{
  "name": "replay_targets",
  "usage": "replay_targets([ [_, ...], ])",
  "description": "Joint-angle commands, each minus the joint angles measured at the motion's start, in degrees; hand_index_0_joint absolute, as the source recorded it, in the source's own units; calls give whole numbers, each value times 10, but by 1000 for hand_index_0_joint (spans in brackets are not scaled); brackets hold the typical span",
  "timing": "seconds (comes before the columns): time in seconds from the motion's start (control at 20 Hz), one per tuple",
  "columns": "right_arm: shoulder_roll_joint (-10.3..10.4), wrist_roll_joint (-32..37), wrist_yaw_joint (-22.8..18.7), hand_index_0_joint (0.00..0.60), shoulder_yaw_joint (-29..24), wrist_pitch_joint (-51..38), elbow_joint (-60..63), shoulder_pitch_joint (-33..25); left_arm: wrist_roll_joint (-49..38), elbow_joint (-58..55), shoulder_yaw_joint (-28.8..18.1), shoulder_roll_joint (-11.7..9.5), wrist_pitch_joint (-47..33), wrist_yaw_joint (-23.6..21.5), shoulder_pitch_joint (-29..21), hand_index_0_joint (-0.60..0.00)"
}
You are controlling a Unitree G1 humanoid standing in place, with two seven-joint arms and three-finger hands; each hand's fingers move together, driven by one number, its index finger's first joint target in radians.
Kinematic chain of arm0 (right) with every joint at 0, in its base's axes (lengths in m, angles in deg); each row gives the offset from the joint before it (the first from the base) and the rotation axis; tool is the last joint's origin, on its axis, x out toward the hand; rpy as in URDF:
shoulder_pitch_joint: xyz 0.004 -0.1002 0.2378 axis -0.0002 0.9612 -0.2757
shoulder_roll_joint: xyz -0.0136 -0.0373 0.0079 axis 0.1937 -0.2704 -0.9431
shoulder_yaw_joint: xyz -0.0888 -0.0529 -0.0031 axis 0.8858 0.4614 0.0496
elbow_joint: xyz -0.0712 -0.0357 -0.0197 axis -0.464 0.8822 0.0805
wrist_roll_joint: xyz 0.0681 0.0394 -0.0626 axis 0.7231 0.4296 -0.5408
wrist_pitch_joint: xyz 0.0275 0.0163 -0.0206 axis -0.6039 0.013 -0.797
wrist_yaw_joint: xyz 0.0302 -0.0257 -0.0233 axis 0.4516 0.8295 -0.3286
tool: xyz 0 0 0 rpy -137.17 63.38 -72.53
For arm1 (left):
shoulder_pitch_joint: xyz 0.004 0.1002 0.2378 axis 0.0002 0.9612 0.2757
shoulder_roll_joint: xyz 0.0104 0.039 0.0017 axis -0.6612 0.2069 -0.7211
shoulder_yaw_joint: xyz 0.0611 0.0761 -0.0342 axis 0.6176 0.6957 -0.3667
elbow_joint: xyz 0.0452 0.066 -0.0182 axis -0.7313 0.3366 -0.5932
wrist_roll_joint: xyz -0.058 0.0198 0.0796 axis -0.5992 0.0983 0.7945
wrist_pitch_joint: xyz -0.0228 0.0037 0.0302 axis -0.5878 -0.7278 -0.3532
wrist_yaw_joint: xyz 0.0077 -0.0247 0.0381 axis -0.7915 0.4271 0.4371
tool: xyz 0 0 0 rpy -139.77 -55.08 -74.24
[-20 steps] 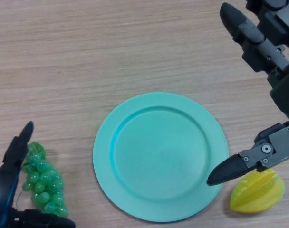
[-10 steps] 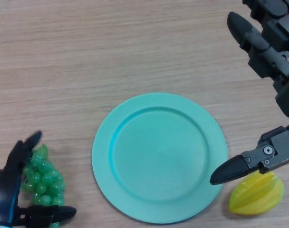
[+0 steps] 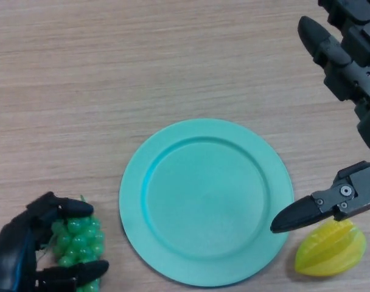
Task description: Pick up the green grapes and place it on the plate
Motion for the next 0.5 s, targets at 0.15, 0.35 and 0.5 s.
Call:
replay_targets([
  [0.15, -33, 5, -21, 0, -67, -94, -23, -15, -40, -147, -101, -19, 16, -32, -12, -600],
  [0.35, -26, -2, -18, 0, -65, -91, -23, -15, 3, -294, -62, -12, 106, -5, -18, -600],
  [0.5, -24, 1, -15, 0, -72, -93, -23, -12, 38, -383, 7, -8, 203, -13, -60, -600],
])
